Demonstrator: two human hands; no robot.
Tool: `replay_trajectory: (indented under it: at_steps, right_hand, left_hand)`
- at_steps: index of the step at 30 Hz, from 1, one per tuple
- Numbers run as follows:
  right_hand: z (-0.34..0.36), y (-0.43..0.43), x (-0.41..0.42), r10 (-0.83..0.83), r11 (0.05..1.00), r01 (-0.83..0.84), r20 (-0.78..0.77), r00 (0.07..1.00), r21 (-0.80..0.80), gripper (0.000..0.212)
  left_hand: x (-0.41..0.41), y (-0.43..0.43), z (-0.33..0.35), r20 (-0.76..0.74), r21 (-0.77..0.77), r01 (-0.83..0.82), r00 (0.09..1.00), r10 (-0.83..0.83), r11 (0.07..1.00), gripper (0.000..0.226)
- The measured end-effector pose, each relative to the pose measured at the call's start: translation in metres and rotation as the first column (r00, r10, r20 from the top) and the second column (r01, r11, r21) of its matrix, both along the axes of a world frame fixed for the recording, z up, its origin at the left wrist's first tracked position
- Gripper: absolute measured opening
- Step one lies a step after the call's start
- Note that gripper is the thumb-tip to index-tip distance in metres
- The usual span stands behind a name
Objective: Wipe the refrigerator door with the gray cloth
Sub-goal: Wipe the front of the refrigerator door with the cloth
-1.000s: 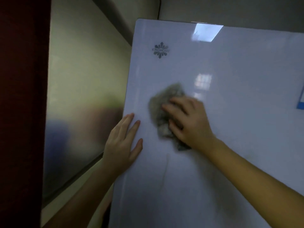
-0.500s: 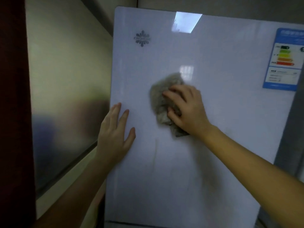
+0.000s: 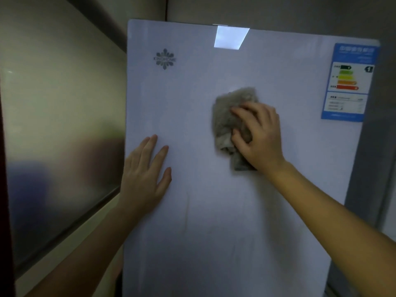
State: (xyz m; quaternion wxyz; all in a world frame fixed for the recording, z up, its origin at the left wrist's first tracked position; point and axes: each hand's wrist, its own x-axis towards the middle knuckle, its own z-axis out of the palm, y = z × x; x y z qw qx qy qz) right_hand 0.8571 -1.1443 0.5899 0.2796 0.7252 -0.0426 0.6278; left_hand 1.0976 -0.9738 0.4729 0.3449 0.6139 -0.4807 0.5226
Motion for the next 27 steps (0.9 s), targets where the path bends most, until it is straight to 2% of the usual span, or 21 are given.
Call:
replay_trajectory:
  at_steps: [2,3,6,8,10,14,16,18,20,22,27]
  right_hand:
    - [0.004,-0.002,-0.001,0.025,0.998,-0.027,0.049,0.998,0.049,0.042]
    - [0.0,-0.002,0.0,0.026,0.999,-0.026,0.02,0.999,0.018,0.043]
    - [-0.019,-0.006,0.002,-0.016,0.976,-0.033,-0.224,0.974,-0.214,0.043]
    - [-0.017,-0.009,-0.001,-0.056,0.95,-0.045,-0.309,0.949,-0.31,0.039]
    - [-0.004,-0.011,-0.002,-0.044,0.955,-0.036,-0.257,0.965,-0.296,0.039]
    - [0.031,-0.008,-0.001,0.059,0.997,-0.058,0.007,0.998,-0.053,0.04]
    - [0.031,-0.003,0.007,0.087,0.996,-0.087,0.031,0.996,0.0,0.041]
    - [0.02,0.0,0.016,0.069,0.991,-0.081,-0.111,0.991,-0.108,0.042]
    - [0.011,-0.001,0.021,-0.002,0.94,-0.107,-0.32,0.947,-0.325,0.037]
    - [0.023,-0.001,0.02,-0.043,0.908,-0.124,-0.383,0.923,-0.4,0.033]
    - [0.068,0.001,0.02,0.057,0.984,-0.075,-0.113,0.992,-0.16,0.041]
  left_hand:
    - [-0.004,-0.004,0.002,-0.031,-0.021,-0.015,0.999,0.014,1.0,0.053]
    - [-0.005,-0.005,0.001,-0.051,-0.023,-0.018,0.999,0.017,1.0,0.054]
    - [-0.006,-0.007,-0.002,-0.054,-0.024,-0.028,0.998,0.027,0.999,0.056]
    - [-0.004,-0.007,-0.004,-0.03,-0.03,-0.029,0.999,0.028,0.999,0.057]
    - [-0.003,-0.008,-0.004,-0.028,-0.033,-0.024,0.999,0.023,0.999,0.058]
    - [-0.003,-0.009,-0.006,-0.034,-0.039,-0.031,0.999,0.029,0.999,0.057]
    - [-0.003,-0.009,-0.006,-0.043,-0.036,-0.04,0.998,0.039,0.999,0.057]
    - [-0.003,-0.009,-0.005,-0.054,-0.026,-0.05,0.997,0.048,0.998,0.058]
    - [-0.004,-0.009,-0.005,-0.046,-0.03,-0.056,0.997,0.055,0.998,0.057]
    - [-0.004,-0.009,-0.005,-0.039,-0.031,-0.055,0.998,0.054,0.998,0.057]
    - [-0.004,-0.008,-0.005,-0.04,-0.022,-0.066,0.997,0.065,0.998,0.057]
